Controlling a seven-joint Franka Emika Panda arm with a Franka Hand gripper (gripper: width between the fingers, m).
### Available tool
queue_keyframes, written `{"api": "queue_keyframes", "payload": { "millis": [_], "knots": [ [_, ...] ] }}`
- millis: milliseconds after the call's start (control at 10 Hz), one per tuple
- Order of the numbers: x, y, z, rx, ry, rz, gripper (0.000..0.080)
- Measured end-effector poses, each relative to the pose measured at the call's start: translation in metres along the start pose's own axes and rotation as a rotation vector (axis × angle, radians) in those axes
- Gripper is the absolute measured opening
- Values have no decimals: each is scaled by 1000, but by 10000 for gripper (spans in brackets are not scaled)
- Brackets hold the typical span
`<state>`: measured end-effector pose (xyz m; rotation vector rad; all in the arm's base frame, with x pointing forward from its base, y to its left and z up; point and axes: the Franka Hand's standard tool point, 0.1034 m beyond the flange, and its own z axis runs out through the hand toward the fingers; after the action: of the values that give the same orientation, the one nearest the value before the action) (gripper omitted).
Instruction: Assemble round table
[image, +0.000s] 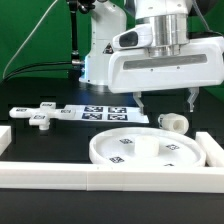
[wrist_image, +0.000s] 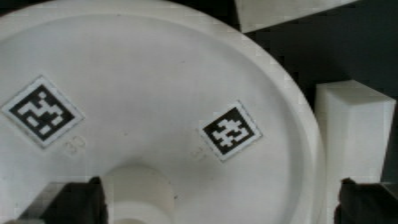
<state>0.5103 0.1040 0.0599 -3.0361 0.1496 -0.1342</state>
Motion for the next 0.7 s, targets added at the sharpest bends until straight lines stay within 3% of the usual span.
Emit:
{"api": "queue_keyframes", "payload": {
  "millis": [100,200,600,700],
  "knots": [
    [-9,-19,4,-11,-10,-26,649],
    [-16,-29,10,-17,-20,-49,649],
    [-19,-30,12,-18,-43,-64,649],
    [-26,-24,12,-40,-129,-77,649]
  ]
}}
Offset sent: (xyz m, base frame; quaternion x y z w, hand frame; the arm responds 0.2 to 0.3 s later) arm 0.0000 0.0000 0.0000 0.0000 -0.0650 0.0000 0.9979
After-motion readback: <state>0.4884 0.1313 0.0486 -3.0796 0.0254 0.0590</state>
